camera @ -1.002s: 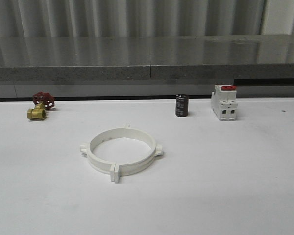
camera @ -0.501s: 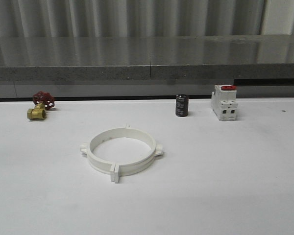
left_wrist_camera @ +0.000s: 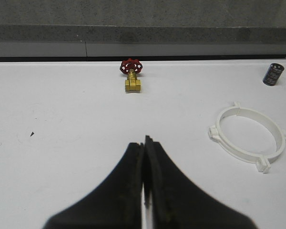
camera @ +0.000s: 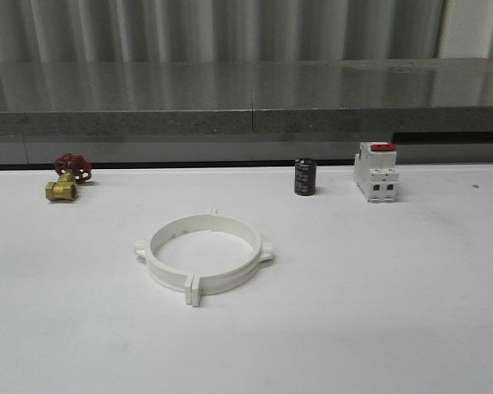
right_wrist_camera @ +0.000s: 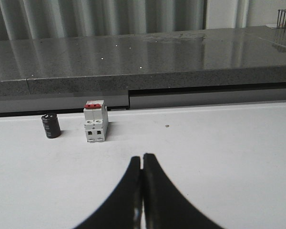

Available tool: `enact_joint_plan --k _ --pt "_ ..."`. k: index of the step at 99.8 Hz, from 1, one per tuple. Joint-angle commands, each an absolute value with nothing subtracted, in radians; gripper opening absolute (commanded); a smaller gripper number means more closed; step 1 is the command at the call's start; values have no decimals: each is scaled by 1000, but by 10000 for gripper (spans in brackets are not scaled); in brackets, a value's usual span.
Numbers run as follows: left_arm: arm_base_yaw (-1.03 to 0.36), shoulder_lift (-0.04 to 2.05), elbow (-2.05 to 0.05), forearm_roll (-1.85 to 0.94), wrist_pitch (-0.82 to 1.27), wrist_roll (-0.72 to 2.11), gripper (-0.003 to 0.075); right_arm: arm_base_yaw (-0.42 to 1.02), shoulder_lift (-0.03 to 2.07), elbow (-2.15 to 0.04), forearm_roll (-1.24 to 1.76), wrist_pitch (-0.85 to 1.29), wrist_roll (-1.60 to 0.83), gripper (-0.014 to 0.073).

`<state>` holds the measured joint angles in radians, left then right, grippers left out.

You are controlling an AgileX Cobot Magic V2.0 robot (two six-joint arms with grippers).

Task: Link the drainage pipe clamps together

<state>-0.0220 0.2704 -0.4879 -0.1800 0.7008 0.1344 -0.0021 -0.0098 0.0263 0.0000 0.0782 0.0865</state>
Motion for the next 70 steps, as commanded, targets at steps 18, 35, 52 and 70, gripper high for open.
enact_joint_plan --k 18,35,52,70 --pt "-22 275 -500 -152 559 135 -21 -10 -29 10 0 -10 77 -68" --pt "-53 233 -388 -85 394 135 -21 -10 -29 10 0 -10 77 -68" --pt "-81 135 -220 -65 230 135 -21 -10 -29 10 0 -10 77 -68" --pt "-81 14 -80 -18 136 46 -21 -10 -29 10 0 -10 77 -68"
